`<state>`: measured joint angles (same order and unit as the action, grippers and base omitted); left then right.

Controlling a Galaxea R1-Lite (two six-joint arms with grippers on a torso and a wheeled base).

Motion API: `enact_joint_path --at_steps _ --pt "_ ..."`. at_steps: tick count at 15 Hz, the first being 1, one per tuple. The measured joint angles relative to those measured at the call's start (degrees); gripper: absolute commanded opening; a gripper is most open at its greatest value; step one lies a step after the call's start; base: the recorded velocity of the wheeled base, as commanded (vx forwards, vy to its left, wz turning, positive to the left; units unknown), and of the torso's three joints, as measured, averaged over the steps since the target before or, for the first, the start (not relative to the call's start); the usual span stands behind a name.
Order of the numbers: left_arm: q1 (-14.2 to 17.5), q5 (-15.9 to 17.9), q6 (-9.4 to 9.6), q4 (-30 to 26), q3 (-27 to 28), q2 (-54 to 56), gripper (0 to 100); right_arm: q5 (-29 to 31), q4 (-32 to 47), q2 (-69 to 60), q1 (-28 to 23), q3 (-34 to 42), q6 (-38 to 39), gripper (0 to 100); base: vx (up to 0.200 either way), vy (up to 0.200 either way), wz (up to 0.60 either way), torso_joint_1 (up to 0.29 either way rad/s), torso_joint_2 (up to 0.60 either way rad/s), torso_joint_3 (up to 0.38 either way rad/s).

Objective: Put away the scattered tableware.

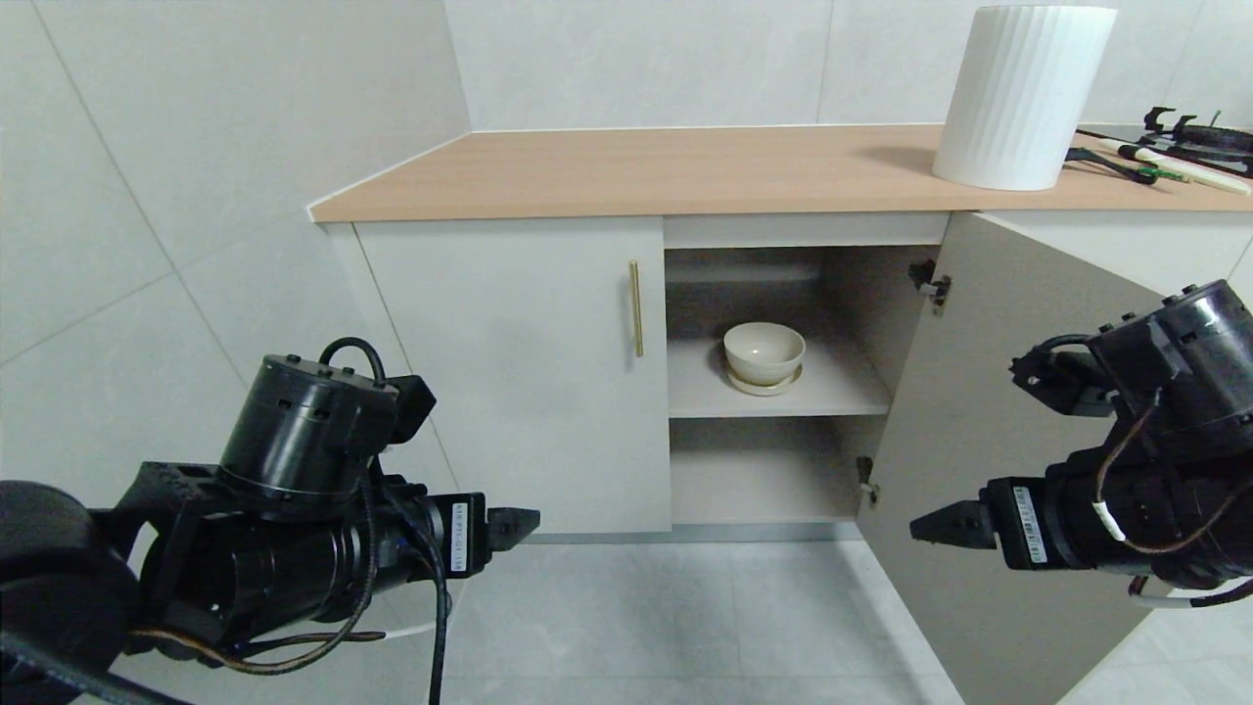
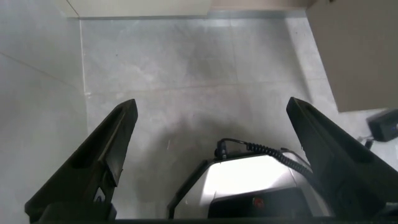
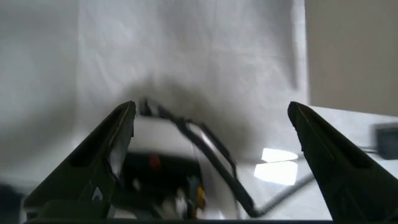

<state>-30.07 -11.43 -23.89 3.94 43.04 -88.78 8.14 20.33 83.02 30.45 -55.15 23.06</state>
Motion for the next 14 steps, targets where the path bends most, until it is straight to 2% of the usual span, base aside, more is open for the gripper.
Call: enact_joint_path --at_steps 5,8,11,14 --pt "-0.05 0.06 0.0 -0.06 0.0 -0.11 100 0.04 11.39 -3.63 3.58 -0.24 -4.62 100 0.0 -0.2 0.0 0.0 0.0 0.002" --pt "-0.07 0.05 0.02 0.02 0.01 -0.11 100 0.15 15.35 -5.46 4.16 -0.22 -6.67 100 0.0 -0.2 0.0 -0.001 0.0 0.004" --pt "-0.16 0.09 0.02 0.02 0.04 -0.11 100 3.23 17.05 -6.62 4.11 -0.13 -7.22 100 0.0 0.0 0.0 0.0 0.0 0.0" --pt "0.01 0.05 0.0 -0.06 0.0 -0.09 100 3.49 21.83 -7.85 4.22 -0.59 -8.34 100 0.0 0.0 0.0 0.0 0.0 0.0"
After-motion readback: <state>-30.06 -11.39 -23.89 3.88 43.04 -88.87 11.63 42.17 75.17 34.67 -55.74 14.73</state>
